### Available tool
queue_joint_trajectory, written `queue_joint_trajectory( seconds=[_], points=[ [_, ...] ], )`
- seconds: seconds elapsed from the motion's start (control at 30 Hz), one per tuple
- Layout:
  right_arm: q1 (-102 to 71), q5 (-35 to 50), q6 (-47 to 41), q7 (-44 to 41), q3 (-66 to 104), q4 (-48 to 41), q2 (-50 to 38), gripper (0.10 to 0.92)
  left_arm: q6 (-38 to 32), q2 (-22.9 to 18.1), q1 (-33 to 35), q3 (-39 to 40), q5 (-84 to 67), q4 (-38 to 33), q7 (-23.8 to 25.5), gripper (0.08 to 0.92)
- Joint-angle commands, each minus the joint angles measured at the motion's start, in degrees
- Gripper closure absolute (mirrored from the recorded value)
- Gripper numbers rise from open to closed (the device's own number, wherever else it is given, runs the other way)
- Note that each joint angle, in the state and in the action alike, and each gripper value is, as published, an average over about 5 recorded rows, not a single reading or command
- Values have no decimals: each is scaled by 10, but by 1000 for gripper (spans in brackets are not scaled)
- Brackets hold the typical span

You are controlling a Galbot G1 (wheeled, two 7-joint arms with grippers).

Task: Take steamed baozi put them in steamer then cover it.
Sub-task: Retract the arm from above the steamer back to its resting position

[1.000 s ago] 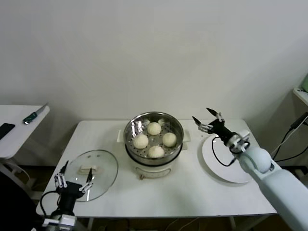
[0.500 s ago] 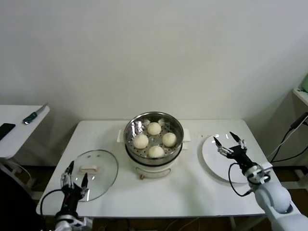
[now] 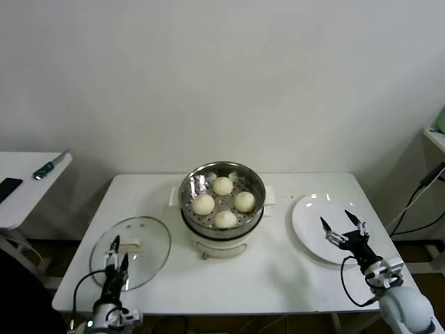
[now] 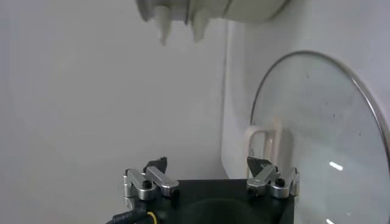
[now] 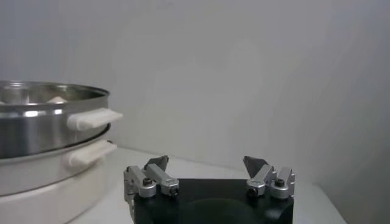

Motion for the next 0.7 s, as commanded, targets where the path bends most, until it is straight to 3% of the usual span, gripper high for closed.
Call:
queue_joint_trajectory(
  seconds=[0.03, 0.7],
  points=[
    [-28, -32, 2, -3, 21, 2, 17, 203, -3, 8, -80, 9, 54, 118, -18, 177],
    [-28, -62, 14, -14, 14, -12, 33, 203, -10, 17, -146, 20, 39, 168, -23, 177]
  ],
)
